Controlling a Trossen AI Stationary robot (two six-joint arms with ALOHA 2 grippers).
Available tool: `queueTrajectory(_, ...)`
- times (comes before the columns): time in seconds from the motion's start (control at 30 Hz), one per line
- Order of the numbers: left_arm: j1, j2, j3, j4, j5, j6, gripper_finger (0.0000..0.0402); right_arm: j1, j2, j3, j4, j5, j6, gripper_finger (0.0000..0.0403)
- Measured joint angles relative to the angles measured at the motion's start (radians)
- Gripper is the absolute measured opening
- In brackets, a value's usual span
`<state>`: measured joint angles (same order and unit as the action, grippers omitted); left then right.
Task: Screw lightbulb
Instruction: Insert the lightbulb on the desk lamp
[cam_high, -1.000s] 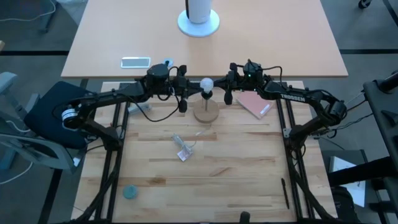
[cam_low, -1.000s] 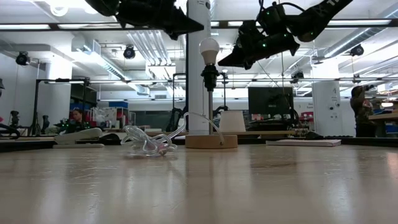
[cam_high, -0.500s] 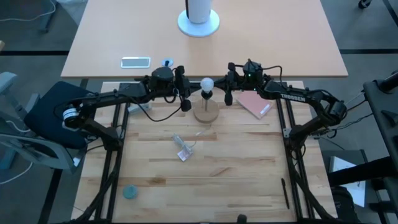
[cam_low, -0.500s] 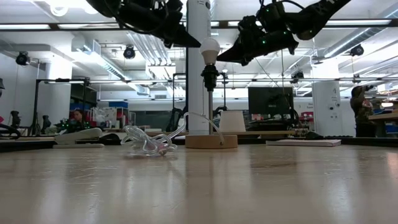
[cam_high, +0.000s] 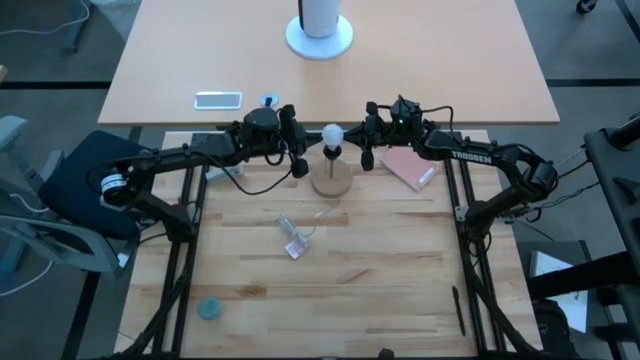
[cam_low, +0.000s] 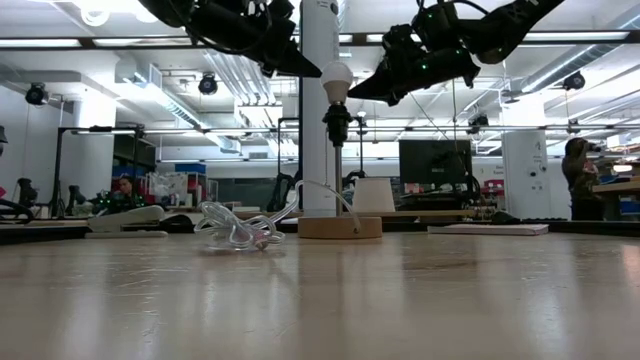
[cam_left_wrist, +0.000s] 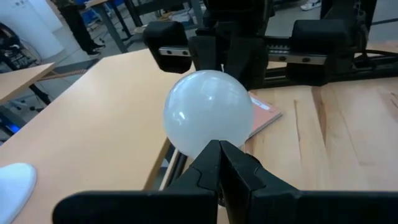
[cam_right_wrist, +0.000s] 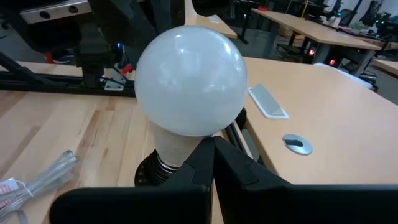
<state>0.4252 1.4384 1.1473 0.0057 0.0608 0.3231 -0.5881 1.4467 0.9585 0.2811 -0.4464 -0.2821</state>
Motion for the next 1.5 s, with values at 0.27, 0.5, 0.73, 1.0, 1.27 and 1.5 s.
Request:
queueTrajectory(0.27,0.0,0.0,-0.002,-0.007,0.0,0.0,0.0,0.002,0.0,0.0,-0.024,-0.008,-0.004,0.0002)
queueTrajectory(0.5,0.0,0.0,-0.003,-0.008,-0.001,0.0,0.0,0.007,0.0,0.0,-0.025,-0.007,-0.005,0.0002)
queueTrajectory(0.73,0.0,0.0,-0.004,-0.028,-0.042,-0.005,0.0,0.009,-0.011,0.0,-0.046,0.018,0.01,0.0002)
queueTrajectory(1.0,-0.002,-0.01,-0.005,-0.063,-0.052,-0.023,0.0,0.008,-0.018,0.001,-0.045,0.072,-0.002,0.0002)
queueTrajectory(1.27,-0.007,-0.014,-0.005,-0.04,0.112,-0.011,0.0,0.008,-0.021,0.001,-0.022,0.086,-0.014,0.0002)
queueTrajectory(1.5,-0.006,0.008,-0.003,0.035,0.104,0.003,0.0,0.01,-0.021,0.001,-0.015,0.075,-0.023,0.0002)
